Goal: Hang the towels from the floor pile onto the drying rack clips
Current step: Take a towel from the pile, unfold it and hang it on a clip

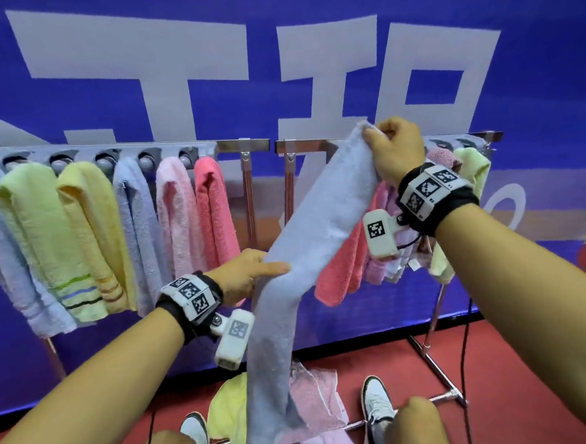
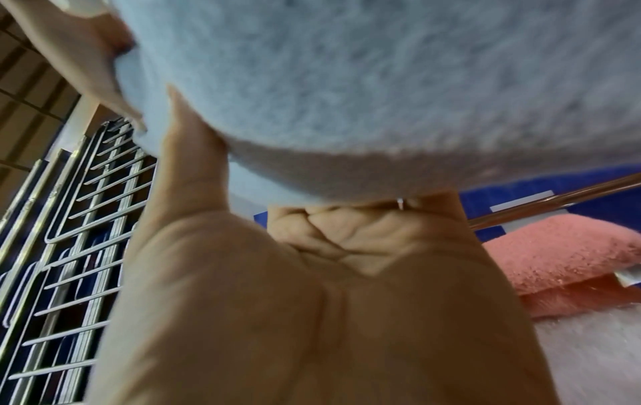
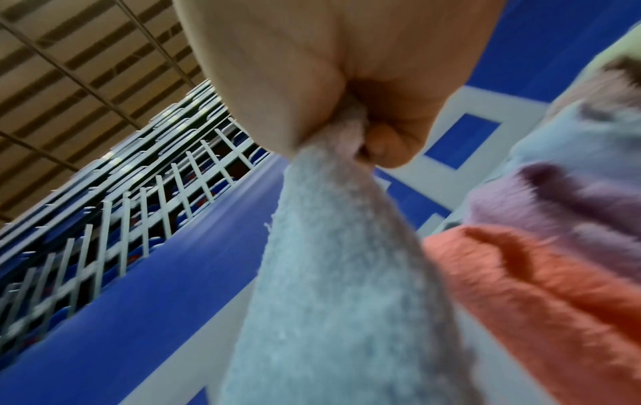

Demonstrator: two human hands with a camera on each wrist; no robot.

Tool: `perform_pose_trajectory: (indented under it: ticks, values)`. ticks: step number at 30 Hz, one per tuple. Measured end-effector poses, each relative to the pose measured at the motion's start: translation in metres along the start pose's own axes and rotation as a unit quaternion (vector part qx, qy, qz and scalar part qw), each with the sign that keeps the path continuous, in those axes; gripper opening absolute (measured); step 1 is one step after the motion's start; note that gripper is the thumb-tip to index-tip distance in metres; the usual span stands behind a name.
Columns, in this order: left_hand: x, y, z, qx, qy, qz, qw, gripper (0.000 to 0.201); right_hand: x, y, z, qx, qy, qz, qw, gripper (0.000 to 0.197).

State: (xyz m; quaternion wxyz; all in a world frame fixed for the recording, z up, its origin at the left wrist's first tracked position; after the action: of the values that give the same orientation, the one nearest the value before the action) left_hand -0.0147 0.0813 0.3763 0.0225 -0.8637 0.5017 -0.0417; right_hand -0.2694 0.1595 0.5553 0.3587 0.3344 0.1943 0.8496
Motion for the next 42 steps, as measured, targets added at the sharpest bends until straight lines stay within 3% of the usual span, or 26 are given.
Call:
perform_pose_trajectory:
  ticks: [3,5,7,9,11,12,15,20,23,26,28,30,32,34,36,39,42]
  values:
    - [-0.002,-0.005,-0.026,-0.015,-0.013,0.023,1.000,0.015,0.018,-0.010,-0.038,-0.079,-0.071,-0.010,0.994,0.027]
    - [-0.004,-0.002,-0.045,-0.029,-0.016,0.032,0.999,0.022,0.012,-0.021,-0.050,-0.092,-0.175,0.055,0.979,0.028]
    - [-0.012,0.003,-0.067,-0.041,-0.009,0.039,0.998,0.016,-0.003,-0.034,-0.048,-0.073,-0.218,0.112,0.967,0.024]
    - [-0.025,0.009,-0.086,-0.033,0.004,0.031,0.999,0.012,-0.026,-0.047,-0.032,-0.014,-0.165,0.189,0.968,0.023]
    - [-0.034,0.014,-0.099,-0.009,0.004,0.018,1.000,0.007,-0.055,-0.064,-0.012,0.002,-0.030,0.313,0.949,0.023]
    - [-0.037,0.016,-0.103,-0.007,0.005,0.018,1.000,0.005,-0.068,-0.071,-0.005,-0.016,0.038,0.353,0.935,0.023]
    - [-0.042,0.015,-0.114,-0.021,0.009,0.017,1.000,0.022,-0.089,-0.082,0.001,-0.088,0.196,0.407,0.888,0.026]
    - [-0.035,0.011,-0.118,-0.023,0.014,0.028,0.999,0.021,-0.089,-0.078,0.010,-0.093,0.213,0.455,0.860,0.038]
    - [-0.028,0.011,-0.113,0.001,0.015,0.003,1.000,0.014,-0.078,-0.068,0.013,-0.055,0.208,0.465,0.859,0.027]
    - [-0.024,0.020,-0.108,-0.007,0.011,-0.004,1.000,0.058,-0.054,-0.051,0.013,-0.064,0.274,0.392,0.876,0.032]
    - [-0.025,0.018,-0.109,-0.014,0.012,-0.004,1.000,0.070,-0.035,-0.033,0.000,-0.092,0.324,0.317,0.887,0.022]
    - [-0.027,0.015,-0.114,-0.018,-0.001,0.003,1.000,0.057,-0.020,-0.018,-0.012,-0.099,0.328,0.265,0.902,0.018]
    - [-0.030,0.015,-0.123,-0.043,-0.021,0.010,0.999,0.039,-0.016,-0.017,-0.019,-0.103,0.278,0.259,0.919,0.032]
    - [-0.034,0.022,-0.126,-0.054,-0.036,0.002,0.998,0.049,-0.024,-0.025,-0.018,-0.098,0.260,0.299,0.913,0.021]
    - [-0.046,0.026,-0.131,-0.057,-0.027,0.010,0.998,0.035,-0.040,-0.042,-0.011,-0.120,0.261,0.375,0.881,0.014]
    - [-0.058,0.029,-0.133,-0.045,0.003,0.033,0.998,0.032,-0.057,-0.057,-0.002,-0.124,0.274,0.420,0.856,0.022]
    - [-0.053,0.030,-0.133,-0.040,0.018,0.014,0.999,0.035,-0.058,-0.057,-0.003,-0.135,0.289,0.445,0.837,0.039]
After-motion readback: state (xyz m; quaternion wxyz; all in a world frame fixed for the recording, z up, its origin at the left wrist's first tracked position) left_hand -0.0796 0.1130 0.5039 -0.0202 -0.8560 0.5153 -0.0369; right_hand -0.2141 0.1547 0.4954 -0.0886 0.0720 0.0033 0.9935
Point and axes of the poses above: each hand's wrist, its own y-axis towards the middle knuckle, its own x-axis out of the back of the hand, z = x × y, the point moved 4 cm from there along y, towards the middle knuckle, and after that the axes turned 10 degrees about z, right-handed, at the moved point
